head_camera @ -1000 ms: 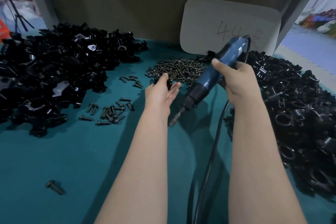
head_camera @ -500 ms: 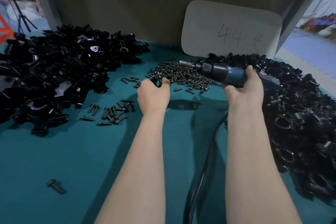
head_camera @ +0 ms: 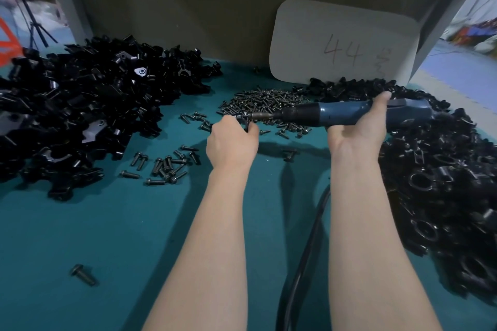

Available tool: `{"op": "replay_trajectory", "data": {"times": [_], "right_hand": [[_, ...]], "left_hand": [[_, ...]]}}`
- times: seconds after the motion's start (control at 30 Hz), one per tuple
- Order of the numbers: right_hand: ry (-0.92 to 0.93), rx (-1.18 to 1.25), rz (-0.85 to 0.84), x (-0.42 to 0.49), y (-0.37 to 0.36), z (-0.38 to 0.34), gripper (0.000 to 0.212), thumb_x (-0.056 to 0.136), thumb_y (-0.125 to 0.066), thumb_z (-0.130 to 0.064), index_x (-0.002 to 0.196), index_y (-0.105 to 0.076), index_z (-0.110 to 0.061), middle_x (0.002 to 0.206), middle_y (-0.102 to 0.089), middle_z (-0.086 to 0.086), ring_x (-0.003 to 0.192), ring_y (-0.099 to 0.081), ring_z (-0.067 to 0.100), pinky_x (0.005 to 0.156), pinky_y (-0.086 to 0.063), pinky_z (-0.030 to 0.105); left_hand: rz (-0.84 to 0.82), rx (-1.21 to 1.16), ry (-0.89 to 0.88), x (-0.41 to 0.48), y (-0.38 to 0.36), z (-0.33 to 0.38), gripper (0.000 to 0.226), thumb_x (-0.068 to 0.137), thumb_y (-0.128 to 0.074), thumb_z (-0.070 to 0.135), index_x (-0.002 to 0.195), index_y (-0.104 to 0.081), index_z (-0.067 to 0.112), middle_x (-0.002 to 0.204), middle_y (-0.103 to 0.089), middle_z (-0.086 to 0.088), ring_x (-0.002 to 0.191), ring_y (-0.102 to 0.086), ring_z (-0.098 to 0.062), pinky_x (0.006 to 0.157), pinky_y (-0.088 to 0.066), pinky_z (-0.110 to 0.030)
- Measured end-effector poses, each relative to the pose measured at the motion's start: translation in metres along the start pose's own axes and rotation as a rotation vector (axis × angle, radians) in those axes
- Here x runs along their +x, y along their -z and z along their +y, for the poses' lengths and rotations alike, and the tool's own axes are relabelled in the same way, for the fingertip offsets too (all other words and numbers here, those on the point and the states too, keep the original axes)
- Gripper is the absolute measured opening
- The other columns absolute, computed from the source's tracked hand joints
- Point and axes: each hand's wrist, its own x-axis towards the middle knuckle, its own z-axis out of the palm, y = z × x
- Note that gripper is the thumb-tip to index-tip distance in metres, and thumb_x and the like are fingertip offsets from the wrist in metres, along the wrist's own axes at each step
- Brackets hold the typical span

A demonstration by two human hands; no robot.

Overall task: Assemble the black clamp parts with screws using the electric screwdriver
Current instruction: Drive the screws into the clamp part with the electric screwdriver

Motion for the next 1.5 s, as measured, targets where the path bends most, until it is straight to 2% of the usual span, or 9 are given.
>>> {"op": "replay_trajectory", "data": {"times": [0.17,0.3,0.53,0.63,0.77,0.9,1.0,1.13,1.5], "right_hand": [[0.006,-0.002,0.009,-0.0001,0.0002,0.0012,0.024,0.092,-0.059,-0.039,0.091,-0.05,-0.018,0.104,-0.06,0.002,0.098,-0.063,0.019,0.099,-0.049,0.04],[0.034,-0.009,0.013,-0.0013,-0.0005,0.0025,0.024,0.092,-0.06,-0.04,0.091,-0.047,-0.02,0.1,-0.059,0.0,0.089,-0.063,0.015,0.094,-0.051,0.036],[0.064,-0.019,0.029,-0.0031,-0.001,0.0025,0.023,0.092,-0.06,-0.038,0.091,-0.045,-0.021,0.097,-0.058,-0.003,0.083,-0.062,0.01,0.08,-0.052,0.029],[0.06,-0.032,0.013,-0.0036,-0.0001,0.0037,0.025,0.093,-0.058,-0.039,0.101,-0.044,-0.02,0.101,-0.057,-0.002,0.089,-0.061,0.012,0.086,-0.051,0.03],[0.077,-0.062,0.011,-0.0023,0.0008,0.0039,0.029,0.094,-0.057,-0.037,0.108,-0.043,-0.016,0.102,-0.057,0.0,0.09,-0.061,0.014,0.073,-0.052,0.026],[0.108,-0.084,0.035,-0.0012,0.002,0.005,0.022,0.095,-0.056,-0.032,0.101,-0.045,-0.014,0.098,-0.056,0.001,0.085,-0.061,0.014,0.065,-0.052,0.023],[0.123,-0.097,0.048,-0.0016,0.0029,0.0071,0.022,0.096,-0.055,-0.032,0.102,-0.043,-0.014,0.097,-0.055,-0.001,0.082,-0.06,0.011,0.063,-0.05,0.021],[0.136,-0.111,0.036,-0.0016,0.003,0.0083,0.029,0.096,-0.054,-0.033,0.112,-0.04,-0.012,0.098,-0.055,-0.002,0.079,-0.061,0.008,0.066,-0.051,0.021],[0.141,-0.102,0.011,-0.0042,0.002,0.0089,0.033,0.097,-0.053,-0.033,0.118,-0.038,-0.011,0.101,-0.054,0.0,0.083,-0.061,0.011,0.072,-0.052,0.021]], "left_hand": [[0.016,0.047,-0.024,-0.0002,0.0004,0.0004,0.03,0.093,-0.054,0.038,0.101,-0.058,0.01,0.084,-0.061,-0.005,0.072,-0.053,-0.026,0.048,-0.029,-0.029],[0.031,0.089,-0.039,-0.0006,0.0003,0.0011,0.027,0.093,-0.055,0.038,0.088,-0.05,0.012,0.068,-0.044,0.001,0.064,-0.044,-0.022,0.045,-0.023,-0.027],[0.021,0.106,-0.036,-0.0017,0.0007,0.0029,0.027,0.092,-0.057,0.037,0.081,-0.047,0.014,0.064,-0.04,0.003,0.064,-0.043,-0.022,0.046,-0.024,-0.027],[0.001,0.125,-0.005,-0.0011,0.0016,0.0033,0.034,0.092,-0.057,0.037,0.073,-0.04,0.015,0.067,-0.046,0.001,0.072,-0.049,-0.026,0.053,-0.031,-0.029],[-0.045,0.163,0.015,-0.0002,0.0023,0.0041,0.033,0.092,-0.056,0.037,0.072,-0.041,0.016,0.086,-0.07,-0.006,0.082,-0.062,-0.027,0.059,-0.038,-0.029],[-0.069,0.163,-0.001,-0.0006,0.0045,0.0052,0.028,0.09,-0.057,0.034,0.073,-0.044,0.016,0.086,-0.071,-0.006,0.084,-0.063,-0.025,0.055,-0.036,-0.027],[-0.086,0.137,-0.023,-0.0013,0.0054,0.0056,0.025,0.091,-0.057,0.034,0.074,-0.047,0.017,0.086,-0.071,-0.008,0.085,-0.066,-0.026,0.061,-0.043,-0.03],[-0.083,0.139,-0.036,-0.002,0.0052,0.006,0.029,0.091,-0.056,0.034,0.071,-0.045,0.016,0.084,-0.071,-0.009,0.084,-0.067,-0.028,0.064,-0.047,-0.031],[-0.084,0.149,-0.043,-0.0027,0.0046,0.0059,0.026,0.09,-0.057,0.036,0.079,-0.053,0.014,0.082,-0.071,-0.008,0.082,-0.068,-0.027,0.068,-0.053,-0.033]]}}
